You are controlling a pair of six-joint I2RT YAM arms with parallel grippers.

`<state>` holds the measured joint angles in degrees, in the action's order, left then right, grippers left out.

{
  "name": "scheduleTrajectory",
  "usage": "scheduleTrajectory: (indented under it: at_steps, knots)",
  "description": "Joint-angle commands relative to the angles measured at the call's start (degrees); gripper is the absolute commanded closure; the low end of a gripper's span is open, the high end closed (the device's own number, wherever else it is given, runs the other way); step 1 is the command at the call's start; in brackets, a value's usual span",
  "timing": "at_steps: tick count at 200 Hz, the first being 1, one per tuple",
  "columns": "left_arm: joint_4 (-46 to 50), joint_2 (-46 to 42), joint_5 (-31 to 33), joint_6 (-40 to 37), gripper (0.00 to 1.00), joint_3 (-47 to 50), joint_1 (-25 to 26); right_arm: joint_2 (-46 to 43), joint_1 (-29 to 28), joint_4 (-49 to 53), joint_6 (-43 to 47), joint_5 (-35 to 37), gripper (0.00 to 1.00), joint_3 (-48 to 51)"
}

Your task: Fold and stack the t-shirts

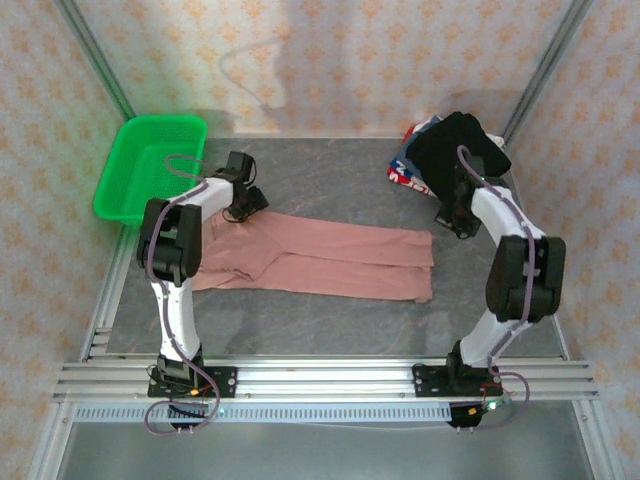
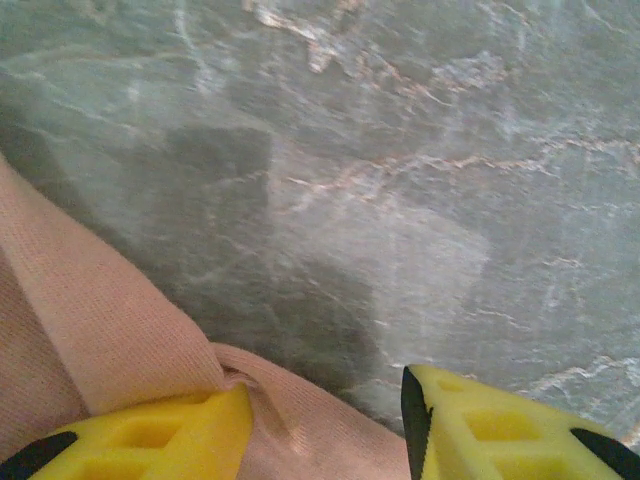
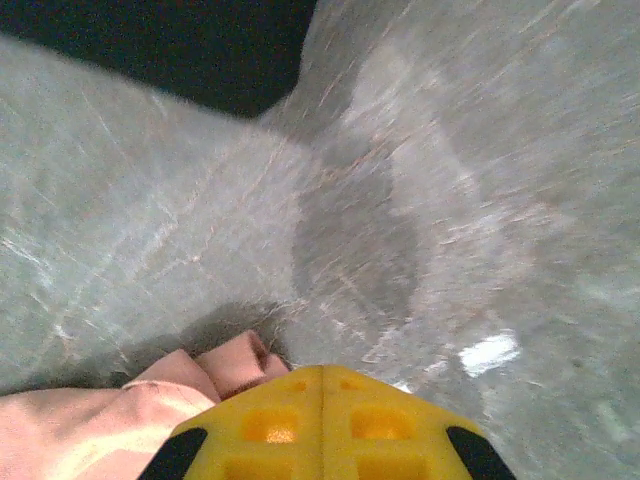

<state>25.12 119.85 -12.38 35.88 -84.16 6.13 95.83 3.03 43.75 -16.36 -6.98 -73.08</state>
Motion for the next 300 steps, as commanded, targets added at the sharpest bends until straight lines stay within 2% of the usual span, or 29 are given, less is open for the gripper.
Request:
scheduleTrajectory:
  at_steps: [1, 14, 30, 46, 58, 85, 106, 132, 144, 164, 188, 209, 254, 300]
  knots:
    - [3.6, 1.5, 3.1, -1.9, 0.54, 3.2, -1.1, -2.6, 0.0, 3.0, -4.6, 6.3, 1.00, 0.5]
    - [1.6, 1.4, 0.9, -2.3, 0.54, 3.9, -1.1, -2.1, 0.0, 2.0, -4.9, 4.8, 1.00, 0.9]
    - [0.5, 1.7, -1.2, -3.0, 0.53, 3.8, -0.8, 0.6, 0.0, -1.2, -3.9, -2.4, 1.00, 1.4]
    - [1.6, 2.1, -1.1, -4.0, 0.53, 3.0, -0.4, 4.5, 0.0, -3.3, -3.3, -10.4, 0.64, 0.5]
    - [1.8, 2.0, -1.3, -4.5, 0.53, 3.0, -0.4, 6.3, 0.0, -5.5, -2.4, -13.6, 0.48, 0.3]
    - [1.7, 1.8, -1.9, -4.9, 0.53, 3.3, -0.4, 10.9, -0.3, -3.9, 2.8, -16.5, 0.36, -3.2]
    - [1.4, 1.8, -2.0, -5.0, 0.53, 3.6, -0.5, 13.4, -0.5, -3.7, 4.8, -18.0, 0.34, -4.1]
    - [1.5, 1.6, -1.8, -4.9, 0.53, 3.8, -0.4, 13.9, -0.6, -6.2, 3.5, -20.4, 0.36, -2.5]
    - [1.6, 1.5, -1.8, -4.9, 0.54, 3.9, -0.4, 13.8, -0.7, -7.3, 2.8, -21.1, 0.40, -1.7]
    - [1.4, 1.7, -1.6, -5.0, 0.54, 4.3, -0.4, 15.0, -0.8, -7.2, 2.6, -21.6, 0.62, -1.2]
    - [1.7, 1.9, -0.9, -4.9, 0.54, 4.6, -0.7, 14.1, -0.6, -6.3, 1.4, -17.8, 1.00, -0.9]
    - [2.0, 1.8, -0.7, -4.9, 0.56, 5.0, -1.1, 11.0, 0.0, -3.7, -0.6, -13.4, 1.00, -1.9]
    - [2.6, 1.4, 1.2, -3.0, 0.67, 4.9, -1.1, 1.7, -0.1, 4.3, -8.7, 1.9, 1.00, -2.0]
    - [3.6, 1.5, 2.0, -3.7, 0.71, 4.2, -0.7, -2.0, 0.5, 5.1, -12.7, 10.5, 1.00, -0.8]
